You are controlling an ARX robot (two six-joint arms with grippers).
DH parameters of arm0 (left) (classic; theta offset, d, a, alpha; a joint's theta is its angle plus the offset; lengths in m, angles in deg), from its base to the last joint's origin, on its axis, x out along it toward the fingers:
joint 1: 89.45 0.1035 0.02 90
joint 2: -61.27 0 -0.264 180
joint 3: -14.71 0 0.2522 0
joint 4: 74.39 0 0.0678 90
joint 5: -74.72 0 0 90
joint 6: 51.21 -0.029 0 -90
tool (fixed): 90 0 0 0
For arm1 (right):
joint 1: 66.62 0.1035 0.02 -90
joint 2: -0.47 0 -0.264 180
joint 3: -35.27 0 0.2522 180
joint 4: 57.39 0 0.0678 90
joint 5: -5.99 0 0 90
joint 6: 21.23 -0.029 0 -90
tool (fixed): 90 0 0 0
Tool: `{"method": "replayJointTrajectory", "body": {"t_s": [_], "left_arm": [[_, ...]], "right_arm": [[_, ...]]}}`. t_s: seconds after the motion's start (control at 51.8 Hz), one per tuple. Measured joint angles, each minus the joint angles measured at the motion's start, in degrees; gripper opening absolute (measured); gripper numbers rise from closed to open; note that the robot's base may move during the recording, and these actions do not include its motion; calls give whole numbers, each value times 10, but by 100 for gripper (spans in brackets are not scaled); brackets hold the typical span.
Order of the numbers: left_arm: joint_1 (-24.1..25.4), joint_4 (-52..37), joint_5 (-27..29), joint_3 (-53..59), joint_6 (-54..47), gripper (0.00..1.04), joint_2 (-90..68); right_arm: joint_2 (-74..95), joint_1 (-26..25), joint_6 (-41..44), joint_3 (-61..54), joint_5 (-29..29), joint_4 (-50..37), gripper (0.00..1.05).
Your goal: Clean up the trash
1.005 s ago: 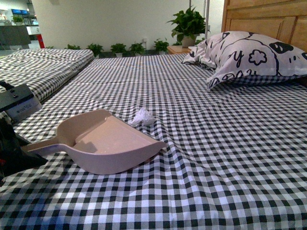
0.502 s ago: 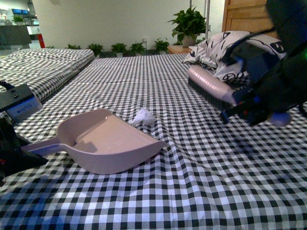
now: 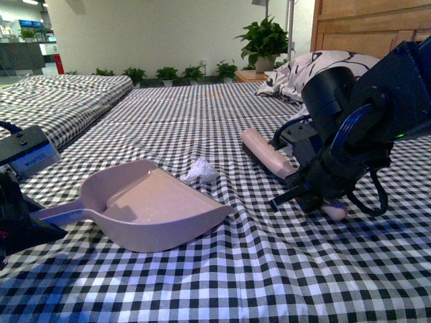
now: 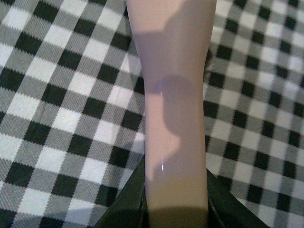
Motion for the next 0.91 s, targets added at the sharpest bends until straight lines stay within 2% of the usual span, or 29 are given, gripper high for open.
{"method": "replayJointTrajectory", "body": {"t_s": [0.116, 0.251, 0.328, 0.425, 0.502, 0.599, 0.753, 0.908], "left_arm": [[0, 0, 0, 0, 0, 28, 0], [0, 0, 0, 0, 0, 28, 0], [0, 0, 0, 0, 0, 28, 0], [0, 0, 0, 0, 0, 28, 0], [0, 0, 0, 0, 0, 28, 0], [0, 0, 0, 0, 0, 28, 0], [0, 0, 0, 0, 0, 28, 0], [0, 0, 0, 0, 0, 28, 0]], "right_arm": [[6, 9, 1, 24, 12, 44, 19], [6, 17, 3, 38, 75, 82, 19], [-1, 26, 12, 44, 153, 111, 19], [-21, 35, 30, 44, 288, 152, 19], [-41, 33, 52, 52, 341, 178, 19], [-61, 20, 69, 67, 353, 192, 19], [-85, -26, 89, 75, 293, 169, 19], [-104, -55, 50, 46, 256, 102, 19]]}}
